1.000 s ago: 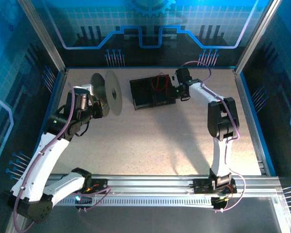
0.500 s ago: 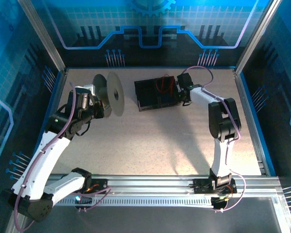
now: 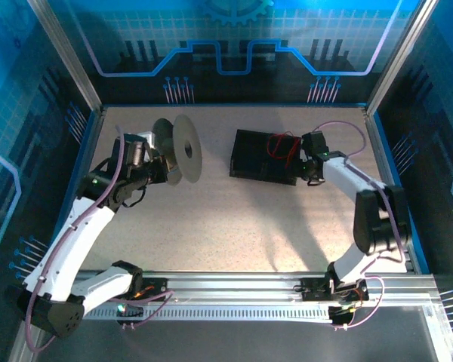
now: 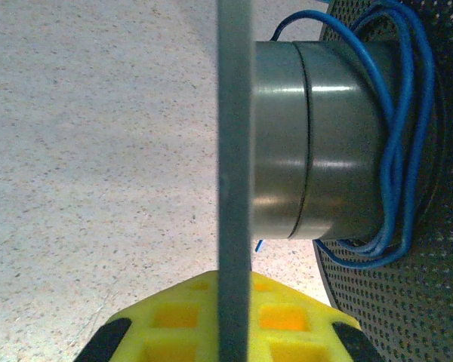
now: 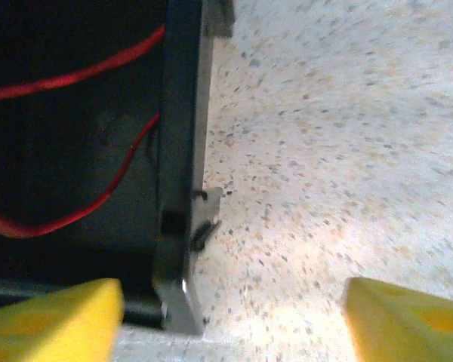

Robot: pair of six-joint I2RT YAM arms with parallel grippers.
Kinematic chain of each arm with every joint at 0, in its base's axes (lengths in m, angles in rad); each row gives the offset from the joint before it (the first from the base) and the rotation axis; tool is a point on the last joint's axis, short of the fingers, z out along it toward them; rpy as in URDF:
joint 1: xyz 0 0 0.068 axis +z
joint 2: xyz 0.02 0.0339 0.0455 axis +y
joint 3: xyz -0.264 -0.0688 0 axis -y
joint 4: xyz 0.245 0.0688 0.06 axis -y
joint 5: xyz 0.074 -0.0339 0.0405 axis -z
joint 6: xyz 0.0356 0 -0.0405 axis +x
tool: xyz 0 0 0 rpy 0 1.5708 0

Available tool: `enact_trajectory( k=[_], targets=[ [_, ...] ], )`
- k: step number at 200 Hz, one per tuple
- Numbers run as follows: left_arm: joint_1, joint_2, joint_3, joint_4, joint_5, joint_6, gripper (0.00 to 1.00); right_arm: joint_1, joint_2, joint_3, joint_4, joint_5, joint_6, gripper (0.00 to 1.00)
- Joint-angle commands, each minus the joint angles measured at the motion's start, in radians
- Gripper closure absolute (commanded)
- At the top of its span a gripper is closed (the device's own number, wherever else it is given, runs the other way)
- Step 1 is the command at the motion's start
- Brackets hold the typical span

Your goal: Wrap the cables

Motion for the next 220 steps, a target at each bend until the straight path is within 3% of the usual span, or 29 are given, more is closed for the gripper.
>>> enact_trajectory(
  k=[1, 30, 65, 77, 85, 100, 128, 161, 201, 220],
  targets=[
    [-0.01, 0.018, 0.001, 0.104, 0.05, -0.037, 1.0, -0.016, -0.137, -0.013, -0.032, -0.048, -0.009, 0.0],
    [-0.055, 0.063, -0.013, 0.122, 0.012, -0.037, 1.0, -0.043, -0.28, -0.062, 0.069, -0.184, -0.008, 0.0],
    [-0.134, 0.126, -0.013, 0.126, -0.073, -0.033, 1.0, -0.104, -0.251, -0.022, 0.106, -0.369, 0.084, 0.0],
    [-0.174, 0.15, -0.017, 0.129, -0.108, -0.036, 1.0, -0.097, -0.212, 0.011, 0.101, -0.376, 0.098, 0.13],
    [-0.202, 0.169, -0.019, 0.133, -0.134, -0.039, 1.0, -0.088, -0.185, 0.032, 0.097, -0.365, 0.116, 0.22],
    [-0.244, 0.207, -0.021, 0.138, -0.17, -0.048, 1.0, -0.065, -0.144, 0.055, 0.116, -0.345, 0.141, 0.3],
    [-0.293, 0.27, -0.033, 0.163, -0.205, -0.071, 1.0, -0.027, -0.039, 0.126, 0.098, -0.245, 0.191, 0.3],
    [-0.342, 0.333, -0.031, 0.173, -0.231, -0.088, 1.0, -0.005, 0.109, 0.25, 0.007, -0.179, 0.226, 0.39],
    [-0.373, 0.365, -0.024, 0.163, -0.245, -0.1, 1.0, 0.01, 0.209, 0.319, -0.013, -0.104, 0.232, 0.57],
    [-0.374, 0.369, -0.028, 0.164, -0.237, -0.109, 1.0, 0.015, 0.246, 0.34, -0.019, -0.085, 0.228, 0.72]
  ],
)
